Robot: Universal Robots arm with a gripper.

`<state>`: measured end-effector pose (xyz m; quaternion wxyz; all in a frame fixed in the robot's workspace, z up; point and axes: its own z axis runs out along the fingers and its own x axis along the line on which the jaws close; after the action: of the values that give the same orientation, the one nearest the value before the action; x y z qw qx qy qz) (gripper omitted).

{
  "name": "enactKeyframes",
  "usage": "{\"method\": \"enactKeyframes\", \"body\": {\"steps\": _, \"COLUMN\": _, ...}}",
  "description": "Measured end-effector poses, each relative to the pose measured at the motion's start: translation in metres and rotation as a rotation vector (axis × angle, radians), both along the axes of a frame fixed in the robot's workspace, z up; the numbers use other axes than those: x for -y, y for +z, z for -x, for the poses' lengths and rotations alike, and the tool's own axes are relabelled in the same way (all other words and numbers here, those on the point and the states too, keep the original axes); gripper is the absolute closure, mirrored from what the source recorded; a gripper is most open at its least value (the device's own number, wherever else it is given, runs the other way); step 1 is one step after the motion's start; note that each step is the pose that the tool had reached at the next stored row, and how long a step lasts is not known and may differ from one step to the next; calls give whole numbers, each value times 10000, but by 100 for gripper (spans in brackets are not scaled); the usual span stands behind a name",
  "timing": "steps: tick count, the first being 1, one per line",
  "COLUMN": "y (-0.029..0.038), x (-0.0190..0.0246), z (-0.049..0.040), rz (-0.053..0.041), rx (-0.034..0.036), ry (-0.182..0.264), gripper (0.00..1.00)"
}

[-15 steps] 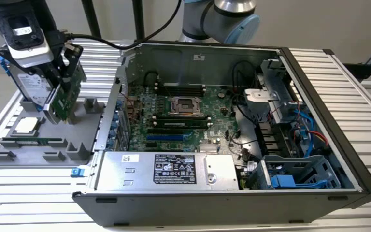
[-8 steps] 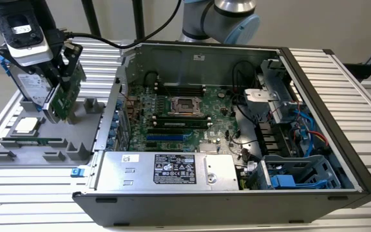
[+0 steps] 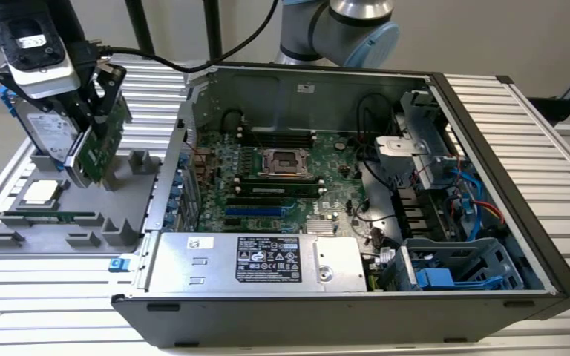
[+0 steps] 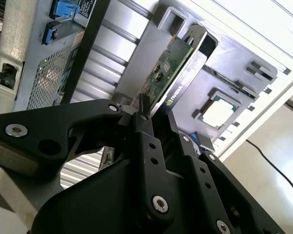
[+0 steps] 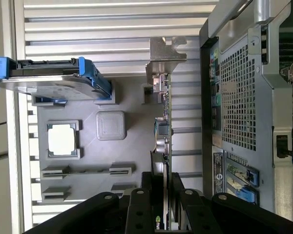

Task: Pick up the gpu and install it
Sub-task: 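Pick up the gpu and move the gpu toward the slot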

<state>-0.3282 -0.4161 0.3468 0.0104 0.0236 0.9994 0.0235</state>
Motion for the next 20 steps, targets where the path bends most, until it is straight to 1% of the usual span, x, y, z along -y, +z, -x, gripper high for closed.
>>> {"method": "enactKeyframes", "body": {"steps": 20, "y": 121, "x": 0, "z": 0, "rz": 0, "rx": 0, "ry": 1, "gripper": 100}}
